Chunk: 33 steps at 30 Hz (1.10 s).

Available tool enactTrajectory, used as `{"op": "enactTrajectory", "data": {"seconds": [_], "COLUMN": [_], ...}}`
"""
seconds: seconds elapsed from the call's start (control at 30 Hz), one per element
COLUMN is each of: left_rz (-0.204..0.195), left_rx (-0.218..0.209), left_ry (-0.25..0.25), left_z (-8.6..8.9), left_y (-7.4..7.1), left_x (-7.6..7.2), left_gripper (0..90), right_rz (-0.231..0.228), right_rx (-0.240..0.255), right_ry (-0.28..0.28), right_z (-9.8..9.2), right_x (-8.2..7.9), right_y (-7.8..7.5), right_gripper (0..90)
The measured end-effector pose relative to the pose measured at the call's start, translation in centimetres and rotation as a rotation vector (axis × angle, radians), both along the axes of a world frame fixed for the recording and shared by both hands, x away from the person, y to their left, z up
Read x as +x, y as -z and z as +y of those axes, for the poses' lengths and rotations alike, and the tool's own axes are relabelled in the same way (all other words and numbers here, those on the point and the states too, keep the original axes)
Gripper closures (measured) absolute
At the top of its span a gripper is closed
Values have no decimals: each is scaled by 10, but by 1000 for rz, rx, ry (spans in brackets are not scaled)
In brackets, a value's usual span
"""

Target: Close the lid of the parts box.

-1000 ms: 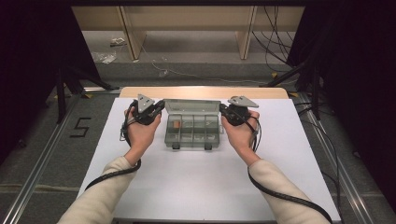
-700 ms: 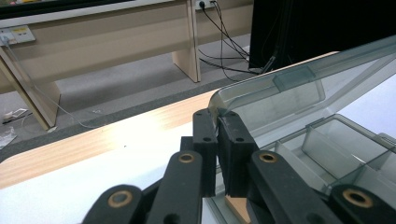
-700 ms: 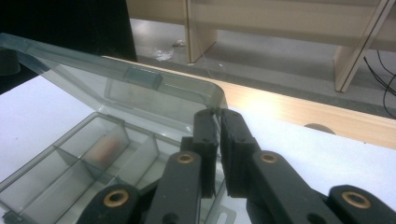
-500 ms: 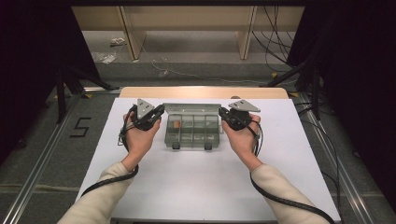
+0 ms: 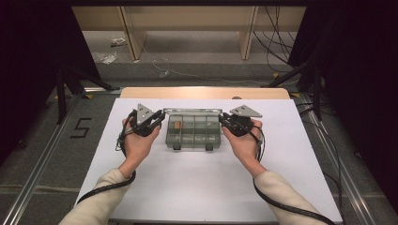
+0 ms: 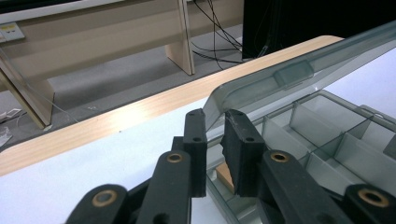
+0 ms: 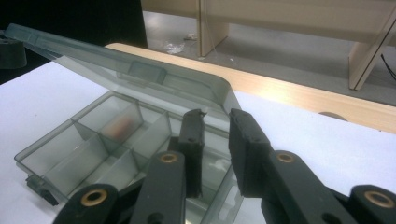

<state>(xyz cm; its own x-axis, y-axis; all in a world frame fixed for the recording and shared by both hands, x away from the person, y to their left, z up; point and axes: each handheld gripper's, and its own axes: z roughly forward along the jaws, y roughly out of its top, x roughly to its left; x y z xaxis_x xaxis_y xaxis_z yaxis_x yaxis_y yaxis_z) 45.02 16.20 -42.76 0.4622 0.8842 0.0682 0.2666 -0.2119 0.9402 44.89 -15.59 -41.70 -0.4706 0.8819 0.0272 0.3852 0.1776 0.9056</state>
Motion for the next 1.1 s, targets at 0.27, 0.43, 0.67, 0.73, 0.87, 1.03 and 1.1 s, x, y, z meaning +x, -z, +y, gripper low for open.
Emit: {"op": "enactTrajectory", "data": {"seconds": [0.27,0.43,0.67,0.73,0.87,1.03,1.1], "left_rz": [17,20,30,37,46,43,42], "left_rx": [17,26,20,17,21,25,24], "left_ry": [14,21,31,33,38,37,38], "left_z": [-1,-1,0,0,1,2,2], "left_y": [1,1,2,3,5,4,3], "left_x": [-4,-6,-13,-14,-16,-19,-20], "left_gripper": [762,759,746,743,740,737,734], "right_rz": [12,22,34,41,38,36,39], "right_rx": [6,4,-3,-5,-11,-26,-27], "right_ry": [-12,-24,-34,-41,-47,-58,-60], "right_z": [-2,-4,-7,-8,-8,-8,-9], "right_x": [-4,-7,-11,-12,-14,-17,-18], "right_y": [6,9,11,12,13,13,14], "right_gripper": [732,718,696,689,671,652,647]}}
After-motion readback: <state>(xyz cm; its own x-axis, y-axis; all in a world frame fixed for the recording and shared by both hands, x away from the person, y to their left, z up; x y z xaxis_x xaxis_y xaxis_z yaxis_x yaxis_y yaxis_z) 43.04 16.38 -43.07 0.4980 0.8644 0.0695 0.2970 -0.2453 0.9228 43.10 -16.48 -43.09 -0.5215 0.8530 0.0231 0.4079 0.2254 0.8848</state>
